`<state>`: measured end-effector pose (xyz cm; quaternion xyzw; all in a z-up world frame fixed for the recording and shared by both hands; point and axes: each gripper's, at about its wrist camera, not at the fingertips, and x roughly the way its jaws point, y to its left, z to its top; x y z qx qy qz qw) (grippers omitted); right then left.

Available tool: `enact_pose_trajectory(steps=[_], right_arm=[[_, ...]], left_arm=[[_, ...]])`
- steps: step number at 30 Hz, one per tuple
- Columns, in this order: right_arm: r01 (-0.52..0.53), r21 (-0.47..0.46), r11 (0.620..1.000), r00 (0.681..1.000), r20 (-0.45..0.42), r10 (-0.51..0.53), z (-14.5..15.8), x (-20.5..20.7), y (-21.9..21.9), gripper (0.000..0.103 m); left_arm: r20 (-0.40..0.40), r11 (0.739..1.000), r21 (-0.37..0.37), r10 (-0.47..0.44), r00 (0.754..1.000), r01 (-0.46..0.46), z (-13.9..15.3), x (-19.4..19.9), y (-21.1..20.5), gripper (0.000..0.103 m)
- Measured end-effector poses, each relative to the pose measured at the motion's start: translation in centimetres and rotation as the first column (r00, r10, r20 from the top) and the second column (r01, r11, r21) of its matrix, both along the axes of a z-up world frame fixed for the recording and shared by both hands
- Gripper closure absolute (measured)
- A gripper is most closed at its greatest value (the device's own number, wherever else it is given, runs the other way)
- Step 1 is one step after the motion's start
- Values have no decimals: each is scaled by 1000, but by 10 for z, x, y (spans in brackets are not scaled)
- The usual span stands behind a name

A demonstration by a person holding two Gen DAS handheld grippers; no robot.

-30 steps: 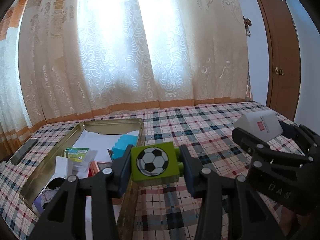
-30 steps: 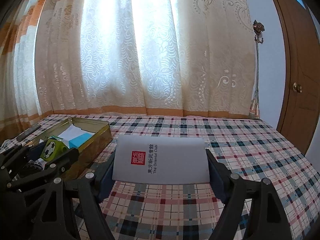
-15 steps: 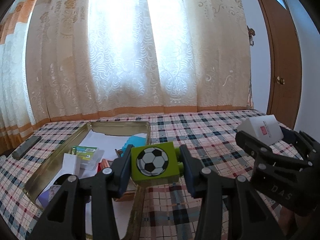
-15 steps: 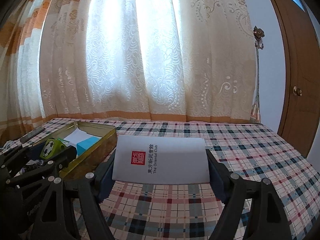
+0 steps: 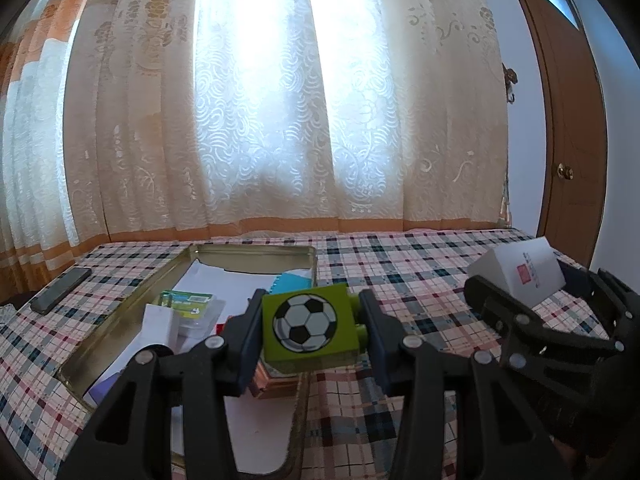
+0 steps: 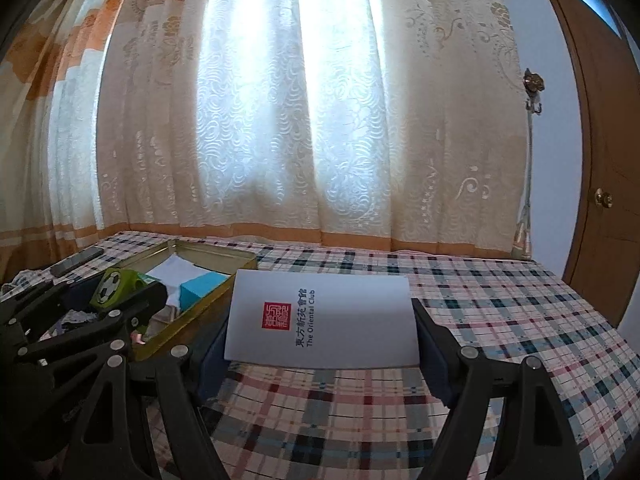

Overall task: Organize rigid objects
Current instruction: 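Carry the green block and white box toward the gold tin, then lower the green block into the tin with the left gripper while the right gripper lowers the white box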

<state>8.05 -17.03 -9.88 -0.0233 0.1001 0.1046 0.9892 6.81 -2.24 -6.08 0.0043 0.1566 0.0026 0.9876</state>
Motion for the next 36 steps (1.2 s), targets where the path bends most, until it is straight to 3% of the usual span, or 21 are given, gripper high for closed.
enact_pose_trajectory(steps=[22, 36], right_arm=[[-92, -8, 996, 995, -31, 91, 1, 8, 31, 22], [-278, 12, 960, 953, -120, 278, 44, 51, 93, 22]], left_arm=[[10, 998, -31, 55, 998, -54, 8, -9, 37, 58], [-82, 973, -13, 229, 970, -231, 32, 8, 119, 58]])
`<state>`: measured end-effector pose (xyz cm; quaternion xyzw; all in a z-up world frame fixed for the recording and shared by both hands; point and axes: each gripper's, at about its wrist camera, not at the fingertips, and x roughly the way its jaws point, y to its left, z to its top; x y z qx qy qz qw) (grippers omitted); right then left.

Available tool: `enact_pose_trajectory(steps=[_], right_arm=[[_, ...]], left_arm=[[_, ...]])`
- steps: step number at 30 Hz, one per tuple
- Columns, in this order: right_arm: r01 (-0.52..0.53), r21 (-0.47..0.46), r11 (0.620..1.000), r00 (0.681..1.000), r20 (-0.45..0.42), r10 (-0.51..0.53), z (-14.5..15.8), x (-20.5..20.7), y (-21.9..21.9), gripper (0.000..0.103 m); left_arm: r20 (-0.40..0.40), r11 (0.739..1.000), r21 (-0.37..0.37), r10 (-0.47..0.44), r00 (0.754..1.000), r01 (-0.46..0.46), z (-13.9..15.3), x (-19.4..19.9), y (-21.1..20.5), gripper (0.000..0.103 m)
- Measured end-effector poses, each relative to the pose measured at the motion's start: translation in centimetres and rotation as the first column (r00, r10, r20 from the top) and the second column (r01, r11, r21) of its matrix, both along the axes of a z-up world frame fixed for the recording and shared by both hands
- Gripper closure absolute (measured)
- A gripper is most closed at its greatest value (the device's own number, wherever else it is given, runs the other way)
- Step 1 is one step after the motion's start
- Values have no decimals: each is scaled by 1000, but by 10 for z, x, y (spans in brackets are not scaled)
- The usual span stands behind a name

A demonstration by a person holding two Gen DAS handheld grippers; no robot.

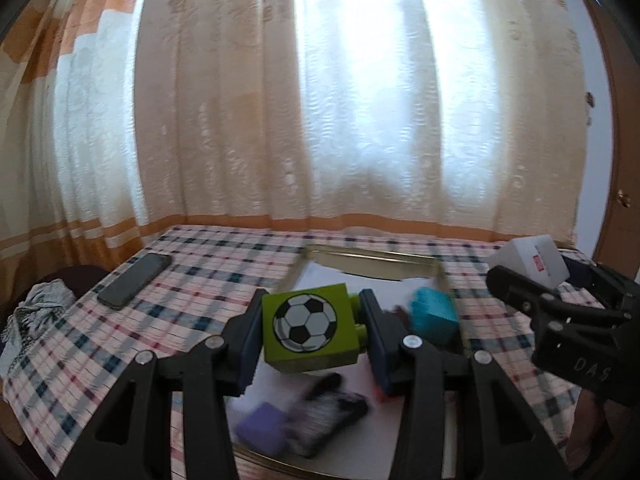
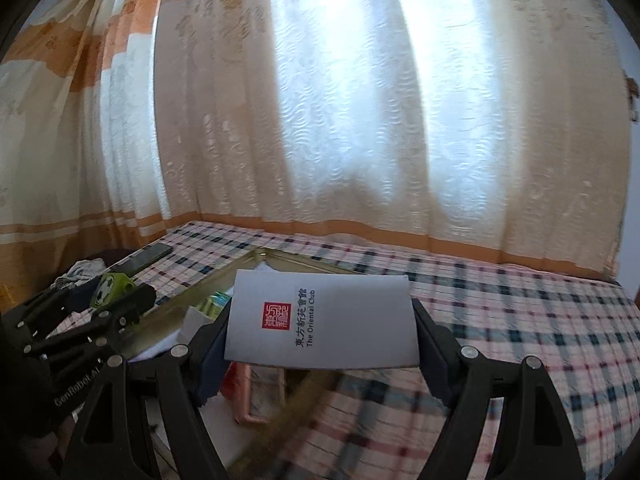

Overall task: Organize rigid objects
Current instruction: 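Lower the green block into the tin with the left gripper while the right gripper lowers the white box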

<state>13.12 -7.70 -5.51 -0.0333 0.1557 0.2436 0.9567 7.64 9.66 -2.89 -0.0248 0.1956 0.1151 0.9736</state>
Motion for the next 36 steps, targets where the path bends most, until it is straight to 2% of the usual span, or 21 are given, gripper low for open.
enact_pose_trajectory(steps=[7, 17, 23, 26, 28, 31, 35, 36], right_arm=[[-45, -12, 999, 997, -65, 44, 2, 24, 29, 22], [-104, -72, 992, 980, -175, 90, -14, 52, 61, 22], [-132, -69, 989, 967, -229, 113, -26, 62, 62, 22], [-131, -76, 988, 969, -220, 112, -26, 60, 61, 21], [-135, -65, 989, 968, -220, 118, -25, 59, 58, 20], [-124, -55, 991, 972, -206, 110, -20, 55, 52, 15], [-119, -30, 992, 976, -187, 112, -15, 49, 47, 15], [-121, -24, 992, 976, -185, 114, -15, 47, 46, 14]], left_arm=[[-68, 1000, 5, 19, 997, -19, -2, 20, 27, 58], [-179, 1000, -4, -20, 984, 19, -26, 49, 27, 58], [-194, 1000, 15, -19, 981, 22, -31, 53, 25, 57], [-186, 1000, 22, 1, 983, 3, -29, 51, 25, 49], [-176, 1000, 16, 6, 984, -3, -27, 48, 27, 38], [-158, 1000, 21, 8, 987, -5, -22, 43, 27, 33], [-146, 999, 43, 12, 989, -6, -18, 38, 23, 27], [-144, 999, 48, 14, 989, -7, -17, 37, 22, 19]])
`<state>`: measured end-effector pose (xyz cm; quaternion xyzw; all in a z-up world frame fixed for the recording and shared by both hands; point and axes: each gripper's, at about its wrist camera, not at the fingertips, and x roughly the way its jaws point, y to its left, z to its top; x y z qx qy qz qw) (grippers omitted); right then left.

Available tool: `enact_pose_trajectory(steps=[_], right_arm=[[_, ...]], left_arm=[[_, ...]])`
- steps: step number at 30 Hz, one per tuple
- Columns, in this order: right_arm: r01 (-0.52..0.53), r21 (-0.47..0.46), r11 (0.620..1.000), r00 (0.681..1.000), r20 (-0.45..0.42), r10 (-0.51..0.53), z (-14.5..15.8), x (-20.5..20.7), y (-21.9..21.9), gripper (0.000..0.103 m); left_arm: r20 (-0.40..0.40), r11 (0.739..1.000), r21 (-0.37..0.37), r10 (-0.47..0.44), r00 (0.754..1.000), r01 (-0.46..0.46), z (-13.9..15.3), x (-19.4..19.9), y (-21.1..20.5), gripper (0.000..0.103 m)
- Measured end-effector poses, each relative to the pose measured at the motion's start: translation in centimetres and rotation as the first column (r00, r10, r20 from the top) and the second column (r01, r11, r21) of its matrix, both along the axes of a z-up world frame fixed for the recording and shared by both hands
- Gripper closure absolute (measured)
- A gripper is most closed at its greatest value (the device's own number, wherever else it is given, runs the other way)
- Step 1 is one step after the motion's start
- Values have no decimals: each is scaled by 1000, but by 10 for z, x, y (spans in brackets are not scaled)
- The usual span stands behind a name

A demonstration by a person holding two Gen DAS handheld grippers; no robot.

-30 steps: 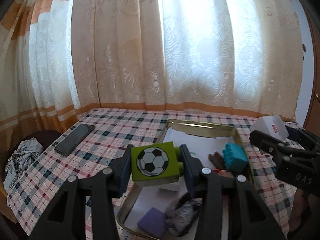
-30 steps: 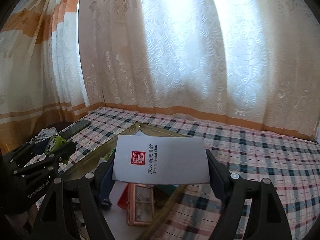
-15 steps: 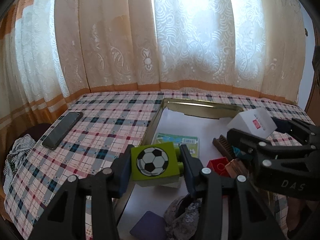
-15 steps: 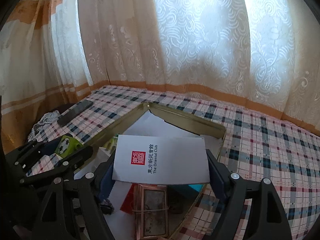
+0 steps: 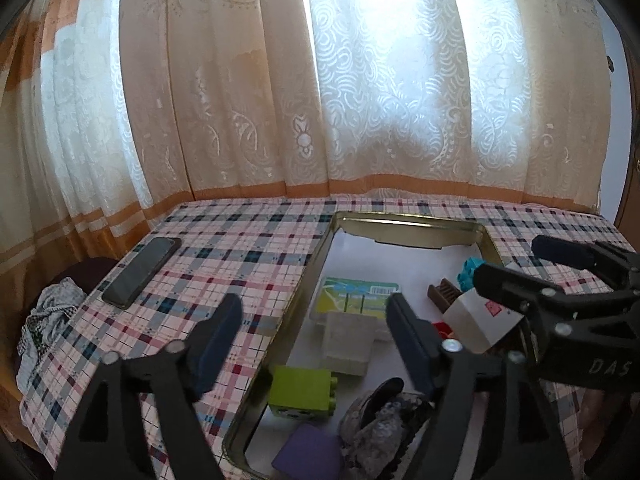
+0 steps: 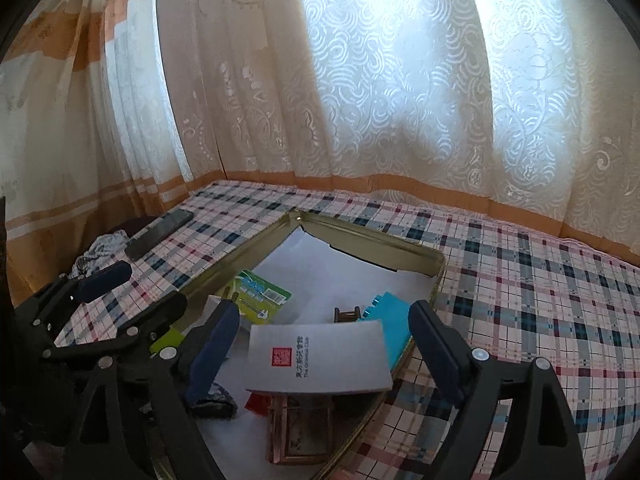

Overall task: Organize rigid objects
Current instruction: 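Lower the green block into the tin with the left gripper while the right gripper lowers the white box, then open both grippers and withdraw them from the tin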

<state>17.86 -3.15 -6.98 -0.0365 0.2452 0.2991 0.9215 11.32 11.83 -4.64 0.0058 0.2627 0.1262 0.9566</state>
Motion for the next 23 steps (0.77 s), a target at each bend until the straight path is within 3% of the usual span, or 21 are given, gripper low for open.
enact_pose_trajectory(steps=[1, 3, 11, 23], right_arm=[[-2, 7, 1000, 1000, 3, 2, 1, -2, -1, 14], [1, 12, 1000, 1000, 17, -1, 4, -7, -4, 13], [5, 40, 999, 997, 79, -8, 18, -30, -14, 11], [3, 59, 998, 996, 90, -8, 23, -42, -22, 11]], left_arm=[[1, 1000, 7, 5, 1000, -5, 1, -1, -1, 11], [9, 1000, 9, 2, 1000, -2, 3, -6, -3, 5], [24, 999, -3, 44, 999, -44, 10, -21, 4, 5], [33, 998, 3, 63, 997, -63, 14, -30, 10, 4]])
